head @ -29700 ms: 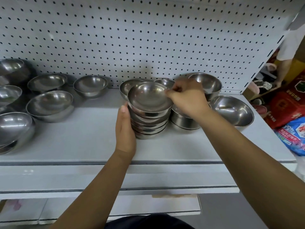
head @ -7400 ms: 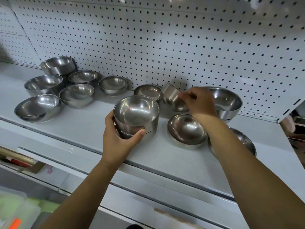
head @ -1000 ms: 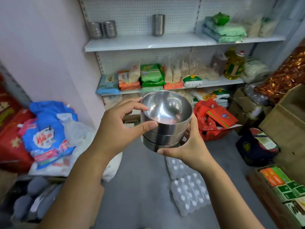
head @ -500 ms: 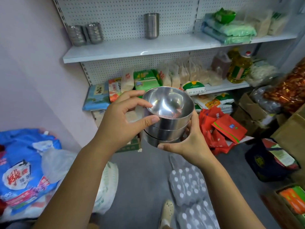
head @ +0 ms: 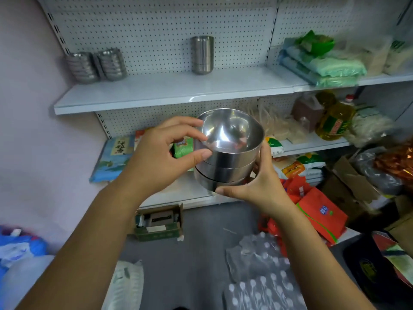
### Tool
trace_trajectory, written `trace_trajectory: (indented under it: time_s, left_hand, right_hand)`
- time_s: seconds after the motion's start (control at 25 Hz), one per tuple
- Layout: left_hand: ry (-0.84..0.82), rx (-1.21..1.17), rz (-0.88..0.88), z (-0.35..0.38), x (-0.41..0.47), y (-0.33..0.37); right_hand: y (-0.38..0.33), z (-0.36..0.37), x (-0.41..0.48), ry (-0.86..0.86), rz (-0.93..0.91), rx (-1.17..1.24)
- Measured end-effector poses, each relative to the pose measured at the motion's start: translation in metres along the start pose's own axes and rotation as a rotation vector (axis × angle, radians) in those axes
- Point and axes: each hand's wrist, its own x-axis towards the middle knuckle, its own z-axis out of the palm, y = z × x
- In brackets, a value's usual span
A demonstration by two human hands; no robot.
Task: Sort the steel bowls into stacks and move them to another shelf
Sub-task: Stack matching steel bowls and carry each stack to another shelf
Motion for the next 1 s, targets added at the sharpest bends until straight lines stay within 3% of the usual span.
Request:
trace_trajectory:
  time_s: [0.32,0.76,1.0]
  left_hand:
    - [-0.021,-0.005,0.031,0.014,0.122,-0.091]
    - [-0.142,0.064,0.369,0.0,0.359,-0.209]
    - [-0.359,-0.011,0.286,0.028,0.446,-0.25]
  right_hand:
    - [0.049,-0.004,0.131,0.06,0.042,-0.025]
    - [0.075,0.001,0.351,0.333,-0.054,-0.018]
    - [0.112,-0.019,0.429,0.413,-0.037,-0.067]
